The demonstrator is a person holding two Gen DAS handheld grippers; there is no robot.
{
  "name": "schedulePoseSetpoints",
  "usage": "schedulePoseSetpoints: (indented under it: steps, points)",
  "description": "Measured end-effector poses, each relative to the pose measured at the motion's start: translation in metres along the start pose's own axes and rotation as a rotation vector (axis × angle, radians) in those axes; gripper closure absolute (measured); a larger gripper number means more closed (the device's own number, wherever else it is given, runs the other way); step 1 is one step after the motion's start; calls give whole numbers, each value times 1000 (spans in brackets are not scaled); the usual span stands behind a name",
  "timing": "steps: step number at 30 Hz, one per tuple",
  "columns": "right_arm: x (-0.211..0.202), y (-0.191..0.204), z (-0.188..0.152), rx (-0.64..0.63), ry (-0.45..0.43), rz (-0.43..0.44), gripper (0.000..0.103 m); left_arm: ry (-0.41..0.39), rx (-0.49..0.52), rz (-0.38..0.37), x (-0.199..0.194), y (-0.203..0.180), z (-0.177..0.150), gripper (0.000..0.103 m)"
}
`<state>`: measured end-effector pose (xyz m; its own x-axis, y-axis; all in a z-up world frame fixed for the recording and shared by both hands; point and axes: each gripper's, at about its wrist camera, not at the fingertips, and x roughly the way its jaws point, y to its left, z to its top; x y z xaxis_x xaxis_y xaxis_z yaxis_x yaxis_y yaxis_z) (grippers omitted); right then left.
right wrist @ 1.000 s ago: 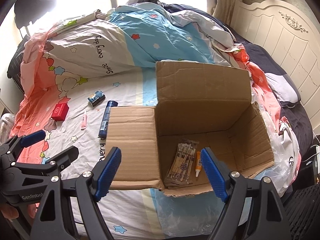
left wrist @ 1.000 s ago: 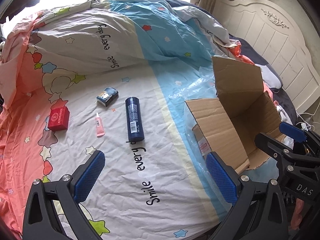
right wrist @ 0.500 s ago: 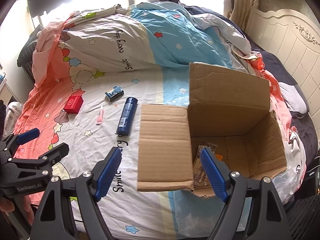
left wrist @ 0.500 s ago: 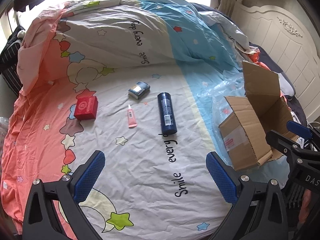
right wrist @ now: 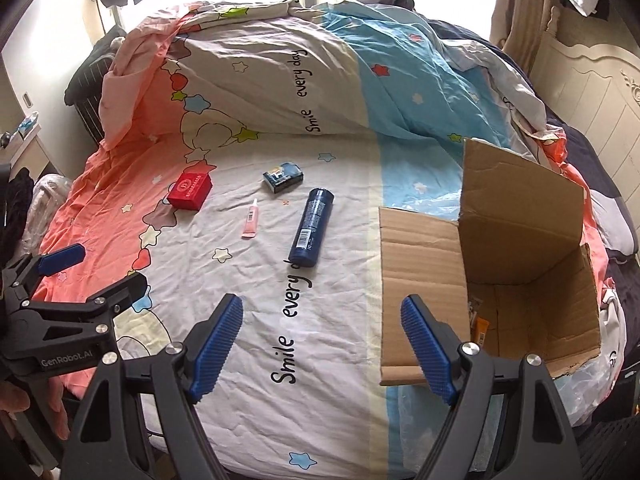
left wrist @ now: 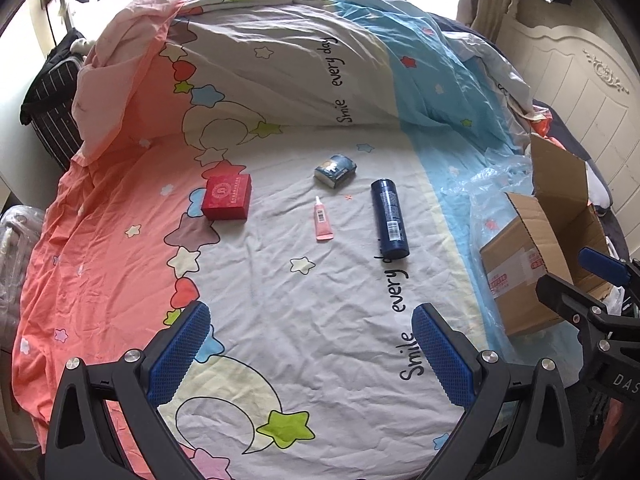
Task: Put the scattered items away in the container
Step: 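Withdraw both grippers from the box back toward the remaining items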
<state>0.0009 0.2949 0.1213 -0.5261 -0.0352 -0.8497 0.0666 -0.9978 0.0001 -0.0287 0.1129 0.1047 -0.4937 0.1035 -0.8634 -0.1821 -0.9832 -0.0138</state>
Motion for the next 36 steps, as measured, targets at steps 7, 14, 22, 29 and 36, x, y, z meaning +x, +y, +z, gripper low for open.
schedulePoseSetpoints:
  steps: [7, 14, 22, 29, 36]
  points:
    - [10, 19, 8, -26, 7, 21, 24, 23, -57, 32, 7, 34, -6, 0]
    - [25, 38, 14, -55, 27, 40, 24, 43, -86, 46, 18, 55, -7, 0]
    - [45, 57, 25, -72, 33, 76, 24, 66, -102, 53, 37, 71, -2, 0]
    - [70, 70, 37, -85, 45, 106, 24, 71, -109, 60, 56, 84, 15, 0]
    - [101, 78, 52, -86, 56, 133, 24, 84, -116, 55, 84, 93, 33, 0]
